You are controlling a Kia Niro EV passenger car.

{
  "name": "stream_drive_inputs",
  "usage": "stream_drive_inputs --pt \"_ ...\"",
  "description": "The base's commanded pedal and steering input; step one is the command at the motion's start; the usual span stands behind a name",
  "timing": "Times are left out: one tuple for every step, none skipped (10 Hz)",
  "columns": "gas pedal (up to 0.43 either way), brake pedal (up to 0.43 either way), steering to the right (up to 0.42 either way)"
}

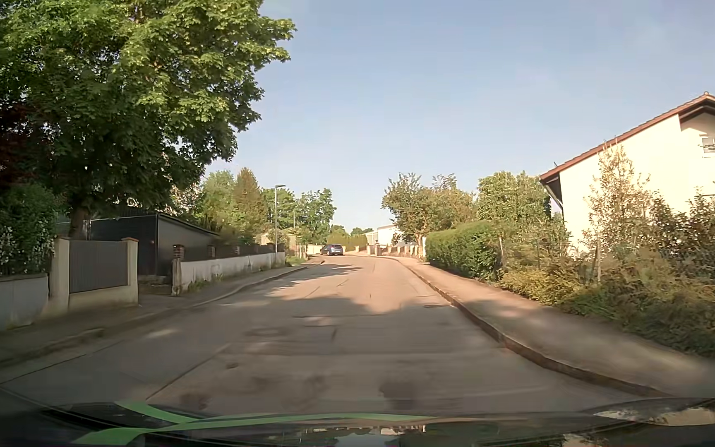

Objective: Follow the waypoints while adhering to traffic rules and regulations

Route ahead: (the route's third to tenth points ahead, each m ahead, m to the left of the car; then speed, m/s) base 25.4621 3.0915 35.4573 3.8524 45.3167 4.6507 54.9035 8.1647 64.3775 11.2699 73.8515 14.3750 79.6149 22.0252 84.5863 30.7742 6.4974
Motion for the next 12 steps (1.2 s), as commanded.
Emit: stream_drive_inputs --pt "0.197 0.0 -0.035" --pt "0.197 0.0 -0.028" --pt "0.197 0.0 -0.02" --pt "0.197 0.0 -0.013" --pt "0.197 0.0 -0.008" --pt "0.197 0.0 -0.004" --pt "0.197 0.0 -0.003" --pt "0.197 0.0 -0.002" --pt "0.197 0.0 0.0" --pt "0.197 0.0 0.0" --pt "0.189 0.0 0.0" --pt "0.189 0.0 0.0"
